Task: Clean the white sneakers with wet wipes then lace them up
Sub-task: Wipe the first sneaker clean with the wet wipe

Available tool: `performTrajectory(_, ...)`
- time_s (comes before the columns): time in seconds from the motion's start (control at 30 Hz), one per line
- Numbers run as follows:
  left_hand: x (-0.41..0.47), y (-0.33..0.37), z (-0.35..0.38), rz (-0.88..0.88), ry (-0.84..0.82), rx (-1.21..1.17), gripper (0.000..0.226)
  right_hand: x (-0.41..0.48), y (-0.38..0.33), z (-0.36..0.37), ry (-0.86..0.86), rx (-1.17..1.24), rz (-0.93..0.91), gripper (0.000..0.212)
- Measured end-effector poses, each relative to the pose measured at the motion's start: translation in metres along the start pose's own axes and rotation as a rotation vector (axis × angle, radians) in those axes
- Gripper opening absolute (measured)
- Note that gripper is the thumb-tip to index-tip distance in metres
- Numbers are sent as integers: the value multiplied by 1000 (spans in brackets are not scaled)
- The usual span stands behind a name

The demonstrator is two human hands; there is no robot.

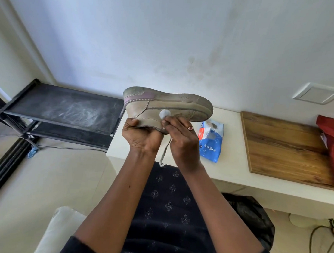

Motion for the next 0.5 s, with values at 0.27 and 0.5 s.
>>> performTrajectory(0.27, -7, -13, 5, -34, 9, -74, 36, -3, 31, -10, 90, -138, 275, 37)
performTrajectory(0.5, 1, -2, -11, 2, 100, -94, 42, -10, -10, -6, 119, 36, 185, 24)
Point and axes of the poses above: each hand's wrist, its own x-axis towards the middle knuckle, its own z-axis out of the palm, y = z × x, the point moved 10 cm from there along x, towards the middle knuckle, and after that the axes turned 10 degrees about -z, right-handed, at the moved point
